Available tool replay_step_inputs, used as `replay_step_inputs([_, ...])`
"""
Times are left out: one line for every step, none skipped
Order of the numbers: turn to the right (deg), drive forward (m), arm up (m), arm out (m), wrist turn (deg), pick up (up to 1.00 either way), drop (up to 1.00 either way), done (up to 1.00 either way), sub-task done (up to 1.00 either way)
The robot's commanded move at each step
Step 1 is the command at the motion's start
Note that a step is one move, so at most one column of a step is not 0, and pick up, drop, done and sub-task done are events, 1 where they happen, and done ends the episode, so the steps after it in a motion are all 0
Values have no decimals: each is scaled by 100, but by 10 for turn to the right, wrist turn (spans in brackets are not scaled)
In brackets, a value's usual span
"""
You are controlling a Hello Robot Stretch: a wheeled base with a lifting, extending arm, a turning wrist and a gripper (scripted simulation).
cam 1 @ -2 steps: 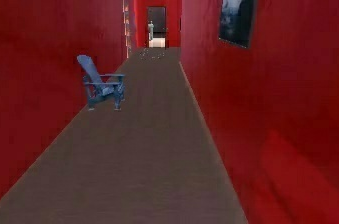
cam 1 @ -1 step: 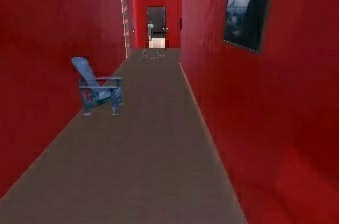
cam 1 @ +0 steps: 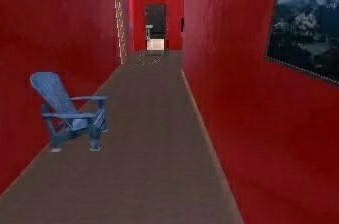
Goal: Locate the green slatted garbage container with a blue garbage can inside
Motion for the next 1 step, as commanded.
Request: replay_step_inputs([0,100,0,0,0,0,0,0,0])
